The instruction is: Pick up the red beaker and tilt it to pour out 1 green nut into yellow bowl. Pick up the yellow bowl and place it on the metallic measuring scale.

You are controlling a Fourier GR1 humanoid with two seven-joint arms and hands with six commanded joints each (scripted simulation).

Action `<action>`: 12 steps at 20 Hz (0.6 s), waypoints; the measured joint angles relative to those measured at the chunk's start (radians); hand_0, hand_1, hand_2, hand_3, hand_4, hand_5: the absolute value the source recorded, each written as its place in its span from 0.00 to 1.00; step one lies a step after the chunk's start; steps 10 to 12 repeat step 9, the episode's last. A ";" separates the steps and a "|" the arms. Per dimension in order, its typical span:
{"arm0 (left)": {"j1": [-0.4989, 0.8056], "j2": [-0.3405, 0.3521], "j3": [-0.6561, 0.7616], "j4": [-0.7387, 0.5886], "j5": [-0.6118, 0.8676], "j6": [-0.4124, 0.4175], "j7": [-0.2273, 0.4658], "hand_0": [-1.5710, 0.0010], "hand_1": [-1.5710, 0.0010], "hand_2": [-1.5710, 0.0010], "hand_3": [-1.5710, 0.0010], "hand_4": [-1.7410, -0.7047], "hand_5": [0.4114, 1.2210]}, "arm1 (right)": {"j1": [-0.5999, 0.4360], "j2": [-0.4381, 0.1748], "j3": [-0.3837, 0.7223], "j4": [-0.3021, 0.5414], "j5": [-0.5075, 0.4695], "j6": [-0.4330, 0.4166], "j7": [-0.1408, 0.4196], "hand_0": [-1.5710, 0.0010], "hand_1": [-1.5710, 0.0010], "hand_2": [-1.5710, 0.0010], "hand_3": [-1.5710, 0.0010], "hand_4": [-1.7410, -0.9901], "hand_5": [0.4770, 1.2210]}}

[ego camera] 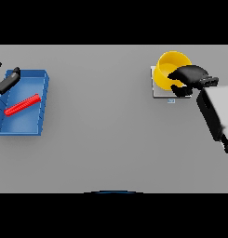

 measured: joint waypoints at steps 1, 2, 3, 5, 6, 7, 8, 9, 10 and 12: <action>-0.004 0.003 0.004 -0.006 0.004 0.001 0.004 1.00 1.00 1.00 1.00 0.98 0.37 | -0.002 -0.003 0.009 0.006 0.010 -0.004 -0.010 0.85 0.76 0.67 0.67 0.32 0.54; 0.005 0.004 -0.002 -0.010 -0.001 0.005 0.006 1.00 1.00 1.00 1.00 0.98 0.36 | -0.004 -0.011 0.016 0.005 0.017 -0.002 -0.020 0.88 0.81 0.72 0.69 0.34 0.51; 0.002 0.002 -0.002 -0.008 0.002 -0.001 0.005 1.00 1.00 1.00 1.00 0.98 0.36 | -0.002 -0.017 0.023 0.002 0.021 -0.002 -0.040 0.90 0.84 0.76 0.71 0.36 0.49; -0.012 -0.003 -0.001 -0.003 -0.002 0.003 0.011 1.00 1.00 1.00 1.00 0.98 0.35 | -0.005 -0.010 0.030 0.011 0.028 -0.003 -0.037 0.94 0.90 0.84 0.76 0.40 0.45; 0.003 0.006 0.004 -0.009 0.004 0.000 -0.005 1.00 1.00 1.00 1.00 0.98 0.35 | -0.017 -0.012 0.028 0.023 0.028 0.006 -0.039 0.95 0.92 0.87 0.78 0.41 0.43; 0.006 0.007 0.006 -0.013 0.006 0.001 -0.007 1.00 1.00 1.00 1.00 0.99 0.35 | -0.014 -0.012 0.026 0.024 0.027 0.012 -0.025 0.96 0.94 0.90 0.79 0.42 0.41; 0.001 0.001 0.001 -0.007 0.006 -0.005 0.000 1.00 1.00 1.00 1.00 0.99 0.35 | -0.011 -0.008 0.024 0.023 0.023 0.016 -0.016 0.97 0.95 0.92 0.81 0.44 0.40; 0.001 -0.002 -0.003 -0.016 0.004 0.002 0.006 1.00 1.00 1.00 1.00 0.99 0.35 | -0.009 -0.008 0.021 0.011 0.019 0.024 -0.008 0.97 0.96 0.93 0.83 0.44 0.38; 0.001 -0.002 -0.003 -0.016 0.004 0.002 0.006 1.00 1.00 1.00 1.00 0.99 0.35 | -0.009 -0.008 0.021 0.011 0.019 0.024 -0.008 0.97 0.96 0.93 0.83 0.44 0.38; 0.001 -0.002 -0.003 -0.016 0.004 0.002 0.006 1.00 1.00 1.00 1.00 0.99 0.35 | -0.009 -0.008 0.021 0.011 0.019 0.024 -0.008 0.97 0.96 0.93 0.83 0.44 0.38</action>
